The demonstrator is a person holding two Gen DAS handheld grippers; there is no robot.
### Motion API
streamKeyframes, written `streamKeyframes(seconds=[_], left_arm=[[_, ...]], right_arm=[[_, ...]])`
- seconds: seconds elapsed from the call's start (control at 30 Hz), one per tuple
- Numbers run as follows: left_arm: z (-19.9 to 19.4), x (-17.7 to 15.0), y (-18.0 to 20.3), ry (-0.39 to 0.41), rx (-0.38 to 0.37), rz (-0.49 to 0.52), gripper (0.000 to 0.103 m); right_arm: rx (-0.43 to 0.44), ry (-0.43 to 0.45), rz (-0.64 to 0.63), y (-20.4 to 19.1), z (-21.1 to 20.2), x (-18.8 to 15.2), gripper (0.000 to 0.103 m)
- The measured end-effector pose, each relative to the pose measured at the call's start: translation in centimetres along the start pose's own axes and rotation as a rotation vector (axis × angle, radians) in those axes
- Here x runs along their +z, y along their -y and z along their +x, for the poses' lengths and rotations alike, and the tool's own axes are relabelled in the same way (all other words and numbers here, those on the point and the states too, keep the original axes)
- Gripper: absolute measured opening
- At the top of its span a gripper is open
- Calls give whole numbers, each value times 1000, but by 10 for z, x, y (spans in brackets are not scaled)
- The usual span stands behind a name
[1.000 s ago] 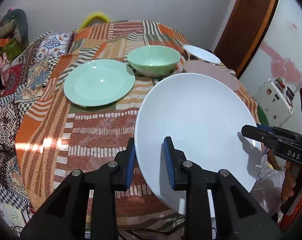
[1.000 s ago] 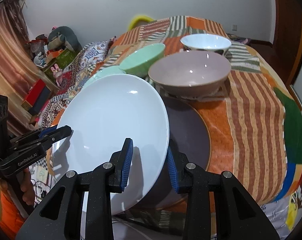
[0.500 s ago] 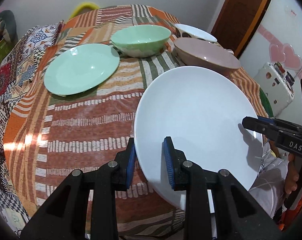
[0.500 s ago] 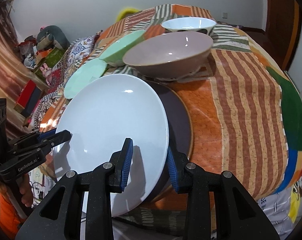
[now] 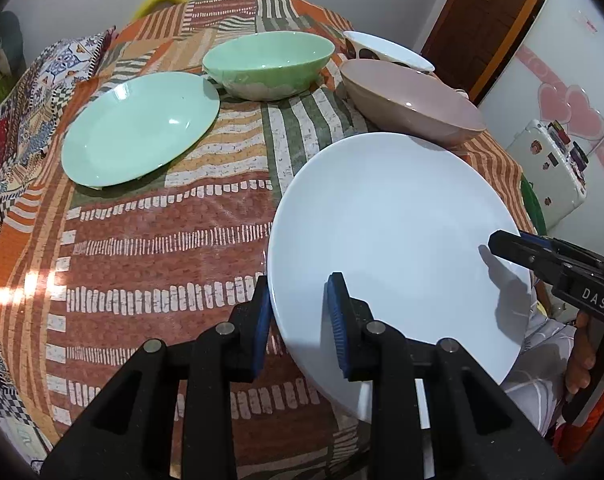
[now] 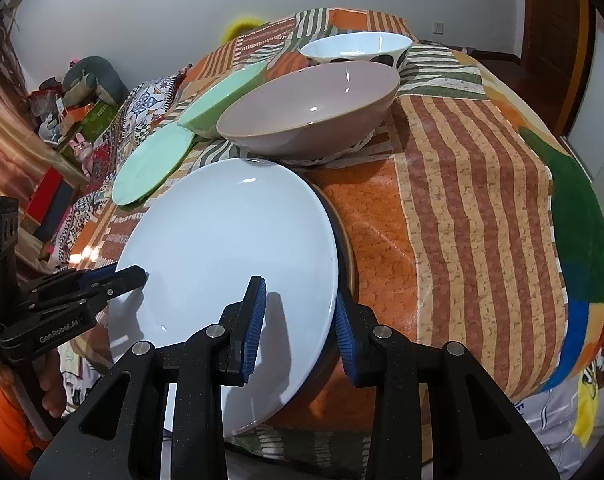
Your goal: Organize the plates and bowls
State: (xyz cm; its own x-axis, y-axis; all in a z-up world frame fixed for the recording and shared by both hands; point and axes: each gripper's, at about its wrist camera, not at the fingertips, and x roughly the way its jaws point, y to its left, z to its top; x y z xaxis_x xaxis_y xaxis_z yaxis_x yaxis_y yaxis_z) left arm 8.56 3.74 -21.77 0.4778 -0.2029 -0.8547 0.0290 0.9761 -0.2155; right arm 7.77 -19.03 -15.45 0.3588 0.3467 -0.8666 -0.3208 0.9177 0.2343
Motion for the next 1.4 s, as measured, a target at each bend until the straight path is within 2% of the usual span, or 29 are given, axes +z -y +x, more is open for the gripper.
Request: streamKeyframes(seconds=[0.47,0.6,0.67,0.73,0.97,1.03,1.17,1.2,1.33,1.4], left_arm=[[9,5,-3,-8,-14,-18,28],[0,4,9,46,58,59,28],[-5,4,13,64,66,79,28],[-9,5,13,74,63,83,28],[-24,9,11,106,55,59,31],[-34,9,11,126,56,58,33],[-50,10,9,172,84,59,44],[-55,10,8,186,93,59,46],[-72,11,1,232,122,51,53],[-79,11,-4,252,133,42,56]], right_arm=[[-31,3,-35,-4,6,7,33],[-41,4,-61,-7,5,5,33],[-51,1,-69,-7,4,5,33],[-98,19,-82,-8,0,4,33],[-99,77,-105,-10,-21,9,48],[-92,88,-115,-15,-25,11,49],[-82,112,-133,-26,-30,15,51],[-81,116,-137,-30,-30,16,57],[-63,153,-160,-44,-35,23,69],[-53,165,-176,-53,-36,27,78]])
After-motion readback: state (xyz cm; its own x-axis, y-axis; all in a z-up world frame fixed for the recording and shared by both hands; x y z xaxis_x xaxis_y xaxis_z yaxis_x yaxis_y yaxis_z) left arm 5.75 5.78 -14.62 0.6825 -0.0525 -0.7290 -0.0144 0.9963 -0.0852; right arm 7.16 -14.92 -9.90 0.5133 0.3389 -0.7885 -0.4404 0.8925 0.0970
